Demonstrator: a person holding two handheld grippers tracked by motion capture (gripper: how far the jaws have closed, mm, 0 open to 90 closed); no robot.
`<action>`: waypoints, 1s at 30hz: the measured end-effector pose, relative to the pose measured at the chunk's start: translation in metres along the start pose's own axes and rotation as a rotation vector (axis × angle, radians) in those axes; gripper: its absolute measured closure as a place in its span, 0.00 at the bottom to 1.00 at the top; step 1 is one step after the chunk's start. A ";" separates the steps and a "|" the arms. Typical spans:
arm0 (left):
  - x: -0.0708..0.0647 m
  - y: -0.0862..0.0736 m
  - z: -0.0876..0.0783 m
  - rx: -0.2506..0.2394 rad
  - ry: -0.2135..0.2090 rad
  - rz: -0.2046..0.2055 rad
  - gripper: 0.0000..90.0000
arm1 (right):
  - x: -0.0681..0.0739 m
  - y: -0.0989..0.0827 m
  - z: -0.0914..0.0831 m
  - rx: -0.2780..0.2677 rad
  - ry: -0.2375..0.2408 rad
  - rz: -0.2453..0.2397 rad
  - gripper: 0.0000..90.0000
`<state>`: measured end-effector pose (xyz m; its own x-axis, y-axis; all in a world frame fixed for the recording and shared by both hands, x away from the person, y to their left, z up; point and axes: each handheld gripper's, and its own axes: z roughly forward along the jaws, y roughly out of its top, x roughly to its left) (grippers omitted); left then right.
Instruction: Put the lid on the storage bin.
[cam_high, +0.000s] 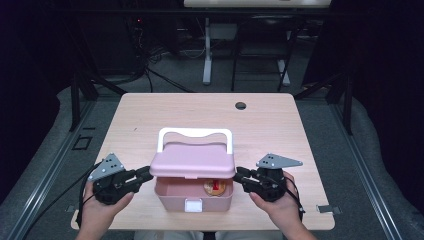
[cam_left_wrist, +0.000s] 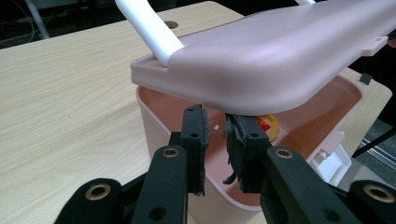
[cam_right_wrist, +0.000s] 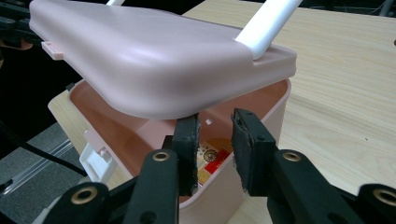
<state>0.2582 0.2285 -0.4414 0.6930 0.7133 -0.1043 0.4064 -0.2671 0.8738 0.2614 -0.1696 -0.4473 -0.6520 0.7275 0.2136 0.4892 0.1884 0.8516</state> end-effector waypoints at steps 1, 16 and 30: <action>0.000 0.000 0.000 0.002 -0.001 0.002 0.85 | 0.000 -0.001 0.000 -0.006 0.001 0.002 0.79; 0.001 -0.011 -0.002 0.008 -0.009 -0.009 0.85 | 0.000 -0.011 0.002 0.012 0.009 0.012 0.79; 0.001 -0.025 0.000 0.031 -0.004 -0.022 0.86 | -0.001 -0.023 0.000 0.030 0.010 0.028 0.79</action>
<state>0.2488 0.2363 -0.4632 0.6861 0.7166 -0.1253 0.4396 -0.2712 0.8563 0.2510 -0.1747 -0.4670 -0.6433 0.7262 0.2426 0.5245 0.1872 0.8306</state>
